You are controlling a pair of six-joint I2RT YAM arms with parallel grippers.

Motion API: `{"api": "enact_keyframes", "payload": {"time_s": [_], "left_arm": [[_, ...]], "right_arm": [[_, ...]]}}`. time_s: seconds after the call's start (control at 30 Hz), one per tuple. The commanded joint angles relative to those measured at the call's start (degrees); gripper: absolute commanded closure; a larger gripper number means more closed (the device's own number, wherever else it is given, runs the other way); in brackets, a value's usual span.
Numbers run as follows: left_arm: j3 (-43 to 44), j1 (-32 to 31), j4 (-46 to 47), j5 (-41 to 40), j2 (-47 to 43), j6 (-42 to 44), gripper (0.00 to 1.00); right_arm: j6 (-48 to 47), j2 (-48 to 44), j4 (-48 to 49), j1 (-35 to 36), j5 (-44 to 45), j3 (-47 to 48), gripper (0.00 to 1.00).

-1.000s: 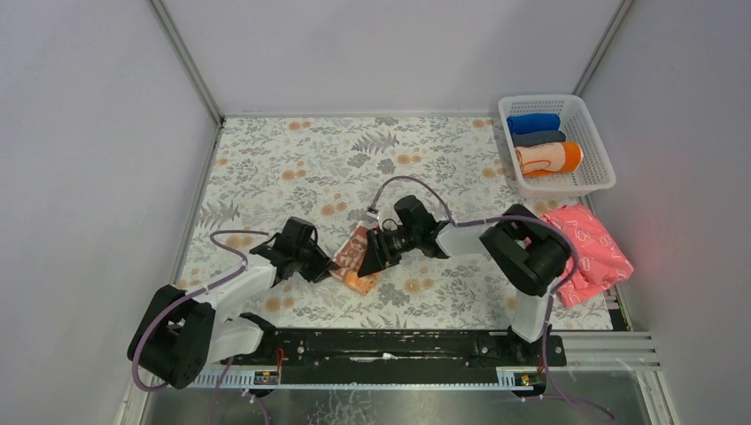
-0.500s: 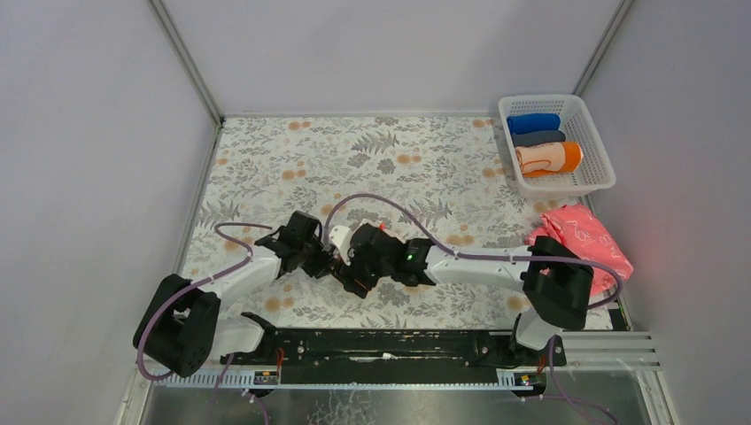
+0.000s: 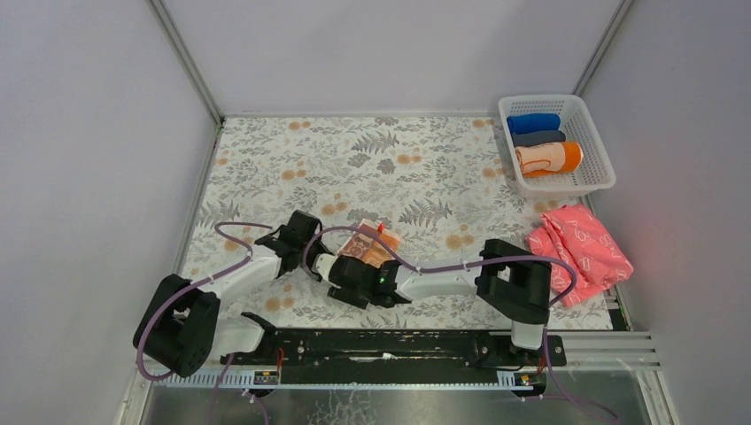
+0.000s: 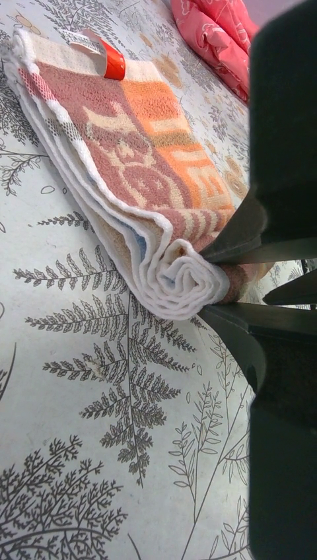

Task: Roll the towels
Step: Roll the towel at the center of the board.

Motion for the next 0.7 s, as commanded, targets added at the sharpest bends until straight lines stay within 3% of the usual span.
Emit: {"api": "enact_keyframes", "payload": {"time_s": [0.0, 0.13, 0.33, 0.57, 0.67], "left_arm": [[1.27, -0.35, -1.75, -1.01, -0.36, 0.89, 0.77], [1.60, -0.32, -2.56, -1.74, -0.86, 1.12, 0.77], [2.57, -0.34, -4.28, -2.67, -2.12, 1.18, 0.72], [4.30, -0.28, -9.06, -6.63, -8.42, 0.62, 0.47], [5.00, -0.17, -11.33, -8.48, -11.36, 0.50, 0.37]], "right_arm": [[-0.69, 3.04, -3.66, 0.51, 7.15, 0.75, 0.42], [-0.76, 4.44, -5.39, 0.56, 8.73, 0.61, 0.47], [-1.93, 3.57, -5.62, 0.25, 5.15, 0.74, 0.78], [0.73, 1.23, -4.77, -8.47, -23.59, 2.06, 0.99], [3.55, 1.31, -2.81, -13.79, -37.69, 1.96, 1.00]]}}
